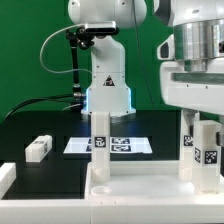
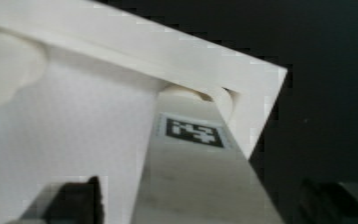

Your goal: Assemble desk

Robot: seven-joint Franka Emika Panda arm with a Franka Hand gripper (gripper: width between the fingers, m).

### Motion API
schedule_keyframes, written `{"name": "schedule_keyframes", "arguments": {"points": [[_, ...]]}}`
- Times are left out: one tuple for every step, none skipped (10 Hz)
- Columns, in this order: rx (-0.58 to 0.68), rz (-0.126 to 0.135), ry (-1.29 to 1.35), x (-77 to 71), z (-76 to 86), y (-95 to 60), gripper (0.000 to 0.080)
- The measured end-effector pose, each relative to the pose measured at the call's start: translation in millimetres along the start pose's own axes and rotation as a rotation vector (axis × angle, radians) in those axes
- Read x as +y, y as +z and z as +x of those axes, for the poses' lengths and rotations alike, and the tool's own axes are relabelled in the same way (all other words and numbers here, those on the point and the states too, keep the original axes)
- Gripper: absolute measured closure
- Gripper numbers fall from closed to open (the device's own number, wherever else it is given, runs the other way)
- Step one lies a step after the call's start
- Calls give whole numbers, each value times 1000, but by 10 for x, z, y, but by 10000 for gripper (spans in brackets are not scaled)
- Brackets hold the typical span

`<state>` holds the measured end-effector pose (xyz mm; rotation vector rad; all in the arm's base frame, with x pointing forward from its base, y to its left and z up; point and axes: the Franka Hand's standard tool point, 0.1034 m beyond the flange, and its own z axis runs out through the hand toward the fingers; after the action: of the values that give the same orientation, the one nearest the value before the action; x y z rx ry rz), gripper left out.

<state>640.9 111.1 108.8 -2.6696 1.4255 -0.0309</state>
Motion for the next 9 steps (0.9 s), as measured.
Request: {"name": "schedule_keyframes", "arguments": {"points": [[3,3,-50,6,-8,-12,168],[20,17,-62,11,-23,-34,155],[20,13,-162,30,-23,-26,155],[20,12,-223,34,-17,-22,150],[25,7,-338,36,-15,-22,150],[35,1,-579,34,5,-26,150],[47,3,-769,37,64,-27,150],[68,17,-884,5,49,-7,150],[77,27,-878,-3,-1,15,150]]}}
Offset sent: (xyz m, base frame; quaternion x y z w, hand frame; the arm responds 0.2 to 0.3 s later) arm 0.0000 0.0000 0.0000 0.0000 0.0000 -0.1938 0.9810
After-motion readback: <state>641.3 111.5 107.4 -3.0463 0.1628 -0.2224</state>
